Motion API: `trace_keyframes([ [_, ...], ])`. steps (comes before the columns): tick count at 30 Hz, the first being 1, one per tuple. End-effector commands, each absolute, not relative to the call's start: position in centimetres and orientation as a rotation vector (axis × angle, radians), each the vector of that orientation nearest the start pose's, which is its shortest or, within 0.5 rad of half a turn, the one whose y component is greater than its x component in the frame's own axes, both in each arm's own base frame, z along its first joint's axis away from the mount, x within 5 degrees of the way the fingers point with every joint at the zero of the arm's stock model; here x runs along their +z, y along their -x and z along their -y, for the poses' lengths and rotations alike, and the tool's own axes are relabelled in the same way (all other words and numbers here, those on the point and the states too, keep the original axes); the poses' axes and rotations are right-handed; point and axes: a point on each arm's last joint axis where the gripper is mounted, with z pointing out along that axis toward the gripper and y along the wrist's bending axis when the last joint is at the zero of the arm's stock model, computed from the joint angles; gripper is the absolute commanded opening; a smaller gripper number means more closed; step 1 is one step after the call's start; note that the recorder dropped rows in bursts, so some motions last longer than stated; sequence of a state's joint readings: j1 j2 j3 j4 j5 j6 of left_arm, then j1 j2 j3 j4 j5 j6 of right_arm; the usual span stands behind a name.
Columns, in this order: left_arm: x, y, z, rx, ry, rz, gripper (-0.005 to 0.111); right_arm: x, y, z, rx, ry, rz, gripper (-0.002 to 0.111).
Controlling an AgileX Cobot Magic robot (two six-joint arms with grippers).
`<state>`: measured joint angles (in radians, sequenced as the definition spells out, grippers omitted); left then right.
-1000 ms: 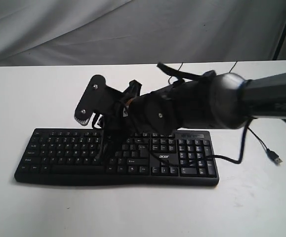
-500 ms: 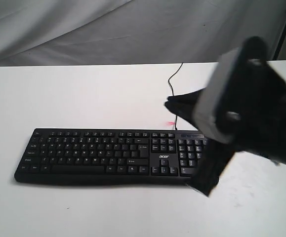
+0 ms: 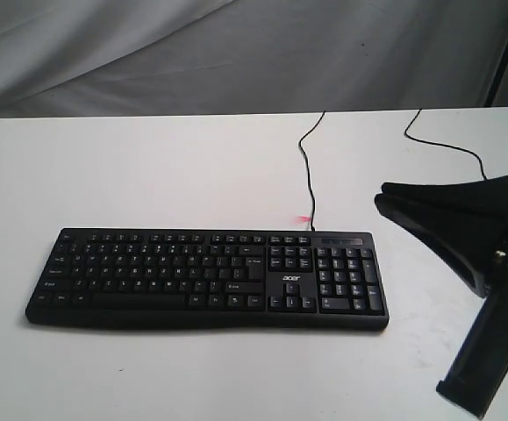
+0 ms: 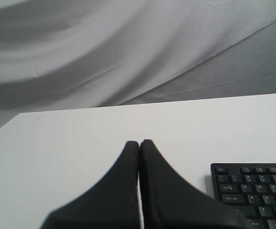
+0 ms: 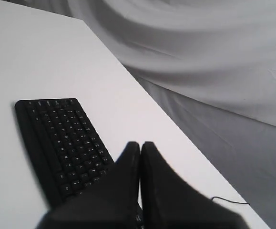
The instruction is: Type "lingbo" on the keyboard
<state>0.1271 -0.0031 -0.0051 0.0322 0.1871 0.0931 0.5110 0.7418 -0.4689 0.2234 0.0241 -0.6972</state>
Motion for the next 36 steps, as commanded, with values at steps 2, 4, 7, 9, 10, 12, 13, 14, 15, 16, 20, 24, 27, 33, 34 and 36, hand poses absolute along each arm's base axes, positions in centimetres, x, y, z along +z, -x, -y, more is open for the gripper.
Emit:
trace_keyframes([
  [2,19.7,-5.6,-0.7,0.19,0.006,-1.67,0.001,29.8,-13.6,-7.7,0.034,0.836,-1.567,0.0],
  [4,19.7,-5.6,-0.7,0.19,0.006,-1.67,0.001,29.8,-13.6,-7.7,0.034,0.836,-1.567,0.0],
  [7,19.7,-5.6,-0.7,0.19,0.006,-1.67,0.001,30.0,-13.4,-7.5,0.035,0.831,-1.556,0.0],
  [9,19.7,-5.6,-0.7,0.19,0.006,-1.67,0.001,30.3,-13.0,-7.2,0.03,0.815,-1.538,0.0],
  [10,19.7,-5.6,-0.7,0.19,0.006,-1.67,0.001,30.6,-12.8,-6.9,0.023,0.801,-1.53,0.0],
  [12,19.7,-5.6,-0.7,0.19,0.006,-1.67,0.001,30.9,-12.4,-6.0,-0.006,0.765,-1.537,0.0],
  [13,19.7,-5.6,-0.7,0.19,0.006,-1.67,0.001,30.9,-12.2,-5.5,-0.025,0.748,-1.554,0.0],
  [14,19.7,-5.6,-0.7,0.19,0.006,-1.67,0.001,30.8,-12.0,-5.1,-0.037,0.741,-1.58,0.0],
  [15,19.7,-5.6,-0.7,0.19,0.006,-1.67,0.001,30.8,-11.6,-4.5,-0.062,0.718,-1.604,0.0],
  [16,19.7,-5.6,-0.7,0.19,0.006,-1.67,0.001,30.7,-11.2,-4.0,-0.075,0.71,-1.633,0.0],
  [20,19.7,-5.6,-0.7,0.19,0.006,-1.67,0.001,30.6,-9.2,-2.3,-0.149,0.633,-1.693,0.0],
  [24,19.7,-5.6,-0.7,0.19,0.006,-1.67,0.001,30.8,-7.2,-1.3,-0.22,0.553,-1.695,0.0],
  [27,19.7,-5.6,-0.7,0.19,0.006,-1.67,0.001,30.7,-5.9,-1.1,-0.249,0.509,-1.705,0.0],
  [33,19.7,-5.6,-0.7,0.19,0.006,-1.67,0.001,30.3,-5.0,-0.7,-0.3,0.455,-1.731,0.0],
  [34,19.7,-5.6,-0.7,0.19,0.006,-1.67,0.001,30.1,-5.0,-0.7,-0.299,0.456,-1.736,0.0],
  [36,19.7,-5.6,-0.7,0.19,0.006,-1.67,0.001,29.7,-5.1,-0.8,-0.291,0.456,-1.748,0.0],
])
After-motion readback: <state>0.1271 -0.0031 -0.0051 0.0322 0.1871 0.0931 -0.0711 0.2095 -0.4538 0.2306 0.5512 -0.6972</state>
